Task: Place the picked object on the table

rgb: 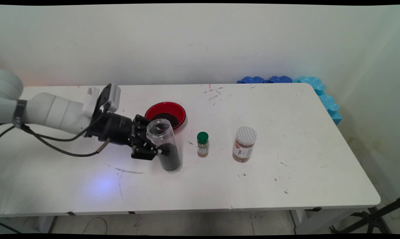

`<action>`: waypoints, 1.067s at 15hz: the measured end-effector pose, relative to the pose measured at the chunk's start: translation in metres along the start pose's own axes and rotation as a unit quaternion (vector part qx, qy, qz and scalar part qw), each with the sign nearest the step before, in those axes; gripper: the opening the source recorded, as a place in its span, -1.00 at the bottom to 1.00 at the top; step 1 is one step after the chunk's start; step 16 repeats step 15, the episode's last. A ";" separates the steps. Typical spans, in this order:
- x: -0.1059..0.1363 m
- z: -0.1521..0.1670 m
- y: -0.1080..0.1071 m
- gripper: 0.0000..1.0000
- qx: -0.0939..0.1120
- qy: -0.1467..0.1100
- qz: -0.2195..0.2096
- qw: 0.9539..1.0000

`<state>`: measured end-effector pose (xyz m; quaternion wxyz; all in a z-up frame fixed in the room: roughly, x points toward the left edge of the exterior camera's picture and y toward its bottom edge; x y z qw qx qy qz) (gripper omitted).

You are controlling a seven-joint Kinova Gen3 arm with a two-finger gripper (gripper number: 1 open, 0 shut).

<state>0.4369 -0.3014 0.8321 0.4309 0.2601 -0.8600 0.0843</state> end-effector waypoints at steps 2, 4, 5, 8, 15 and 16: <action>-0.005 0.004 0.001 -1.00 0.000 -0.002 -0.001 1.000; -0.011 0.009 0.001 -1.00 -0.001 -0.004 -0.003 1.000; -0.013 0.011 0.001 -1.00 -0.002 -0.004 -0.004 1.000; -0.017 0.016 0.002 -1.00 -0.003 -0.005 -0.005 1.000; -0.020 0.024 0.002 1.00 -0.006 -0.002 -0.009 1.000; -0.020 0.024 0.002 1.00 -0.006 -0.002 -0.009 1.000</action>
